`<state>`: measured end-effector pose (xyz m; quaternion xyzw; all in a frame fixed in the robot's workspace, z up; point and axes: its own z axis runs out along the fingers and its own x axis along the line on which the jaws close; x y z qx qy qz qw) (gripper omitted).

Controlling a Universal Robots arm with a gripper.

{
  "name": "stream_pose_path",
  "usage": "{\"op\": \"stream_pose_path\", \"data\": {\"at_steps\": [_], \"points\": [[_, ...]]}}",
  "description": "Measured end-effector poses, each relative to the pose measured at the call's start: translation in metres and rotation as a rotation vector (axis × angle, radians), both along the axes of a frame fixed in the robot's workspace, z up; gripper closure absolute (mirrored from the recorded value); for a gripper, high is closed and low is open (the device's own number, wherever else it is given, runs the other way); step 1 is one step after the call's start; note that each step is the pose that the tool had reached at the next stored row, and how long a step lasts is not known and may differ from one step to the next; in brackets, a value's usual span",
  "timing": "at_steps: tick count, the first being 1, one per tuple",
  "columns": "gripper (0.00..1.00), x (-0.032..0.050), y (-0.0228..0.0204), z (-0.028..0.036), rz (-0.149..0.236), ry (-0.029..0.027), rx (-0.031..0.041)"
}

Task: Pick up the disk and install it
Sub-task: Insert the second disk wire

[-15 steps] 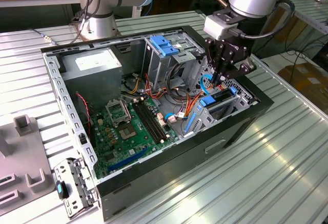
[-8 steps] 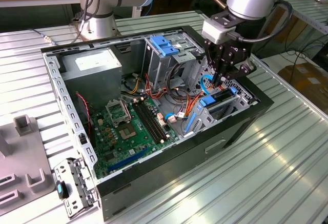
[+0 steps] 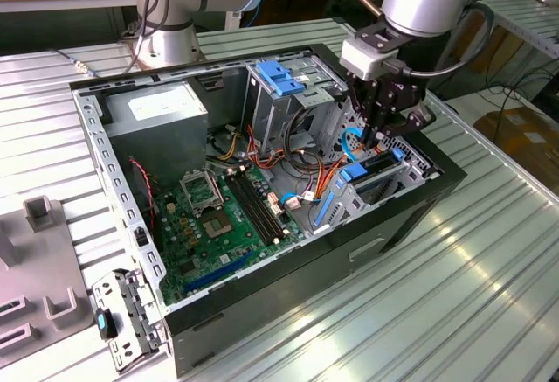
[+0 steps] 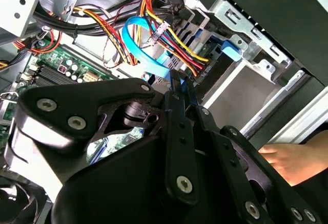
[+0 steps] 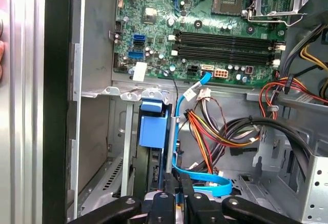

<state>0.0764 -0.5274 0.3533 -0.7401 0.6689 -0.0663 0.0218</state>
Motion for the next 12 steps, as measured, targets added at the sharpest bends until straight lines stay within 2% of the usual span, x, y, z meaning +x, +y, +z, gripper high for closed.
{"op": "stream_pose_path", "data": {"at_steps": [2, 3, 5, 10, 11, 12], "points": [[0.84, -0.0023, -0.0004, -0.0004, 0.004, -0.0075, 0.0001], [0.84, -0.0033, -0.0008, -0.0007, 0.005, -0.0088, 0.0005], [0.84, -0.0058, -0.0032, -0.0009, 0.008, -0.0101, 0.0004], [0.84, -0.0061, -0.0095, -0.0018, 0.008, -0.0102, 0.0009], [0.84, -0.0061, -0.0106, -0.0019, 0.008, -0.0102, 0.0026], [0.84, -0.0061, -0.0124, -0.0020, 0.008, -0.0102, 0.0075]]}}
